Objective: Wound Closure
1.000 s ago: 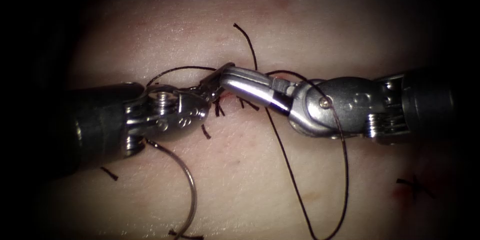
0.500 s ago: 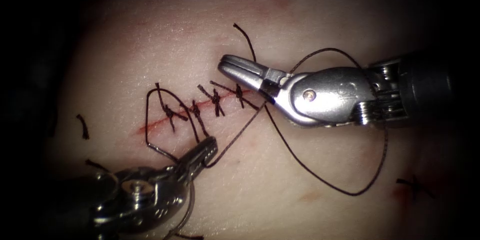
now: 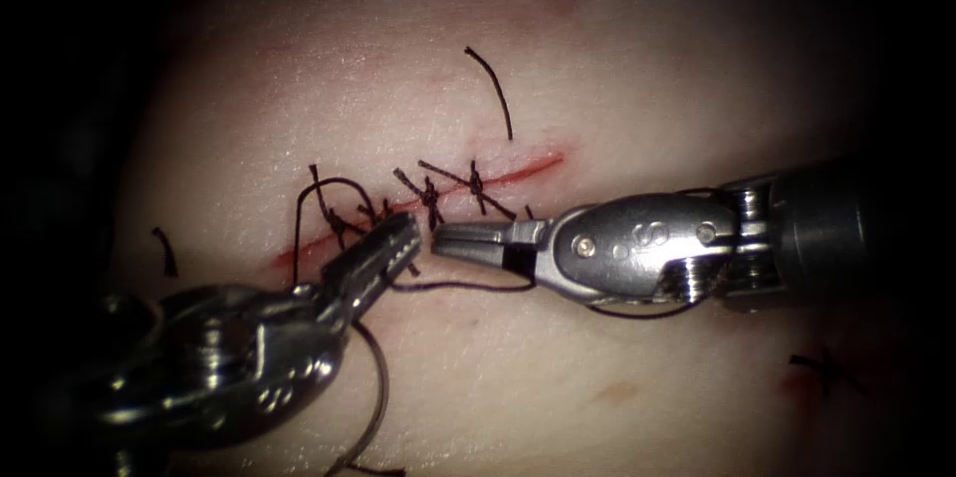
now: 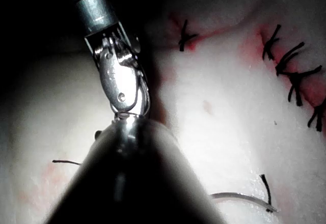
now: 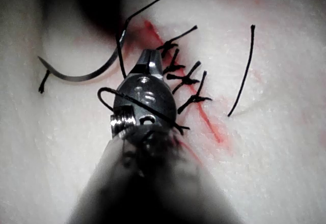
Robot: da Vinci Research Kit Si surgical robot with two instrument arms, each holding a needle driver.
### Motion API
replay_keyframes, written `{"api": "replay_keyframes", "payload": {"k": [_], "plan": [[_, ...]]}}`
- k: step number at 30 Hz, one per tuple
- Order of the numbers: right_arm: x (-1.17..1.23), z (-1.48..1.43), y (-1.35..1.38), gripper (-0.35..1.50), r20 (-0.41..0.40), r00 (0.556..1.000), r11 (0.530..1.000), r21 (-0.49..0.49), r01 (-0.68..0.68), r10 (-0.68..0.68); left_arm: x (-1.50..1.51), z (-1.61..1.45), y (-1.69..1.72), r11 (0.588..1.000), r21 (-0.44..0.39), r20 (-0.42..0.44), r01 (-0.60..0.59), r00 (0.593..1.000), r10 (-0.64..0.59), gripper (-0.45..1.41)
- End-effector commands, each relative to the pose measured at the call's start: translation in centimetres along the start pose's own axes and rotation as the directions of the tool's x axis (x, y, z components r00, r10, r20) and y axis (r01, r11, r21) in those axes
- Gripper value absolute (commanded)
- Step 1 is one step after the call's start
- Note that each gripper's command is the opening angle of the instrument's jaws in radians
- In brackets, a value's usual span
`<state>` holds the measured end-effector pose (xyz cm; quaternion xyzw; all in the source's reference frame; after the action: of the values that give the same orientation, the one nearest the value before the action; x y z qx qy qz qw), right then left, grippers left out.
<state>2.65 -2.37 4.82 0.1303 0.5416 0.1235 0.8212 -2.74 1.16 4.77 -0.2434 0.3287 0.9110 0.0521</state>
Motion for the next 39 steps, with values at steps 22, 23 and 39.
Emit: {"api": "replay_keyframes", "payload": {"k": [22,23,39], "plan": [[0.03,0.00,-0.07,-0.35,-0.328,0.943,0.948,0.313,0.059,0.049,-0.52,1.34,0.52,0.991,-0.073,0.074,-0.113,0.990,0.118,-0.45],[0.04,0.00,-0.07,-0.35,-0.354,0.934,0.949,0.308,0.060,0.055,-0.57,1.37,0.58,0.989,-0.073,0.076,-0.128,0.988,0.133,-0.45],[0.19,-0.04,0.25,0.10,-0.479,0.873,0.995,0.018,-0.100,0.096,-0.56,1.03,1.13,0.989,-0.099,0.087,-0.110,0.989,0.119,-0.45]]}}
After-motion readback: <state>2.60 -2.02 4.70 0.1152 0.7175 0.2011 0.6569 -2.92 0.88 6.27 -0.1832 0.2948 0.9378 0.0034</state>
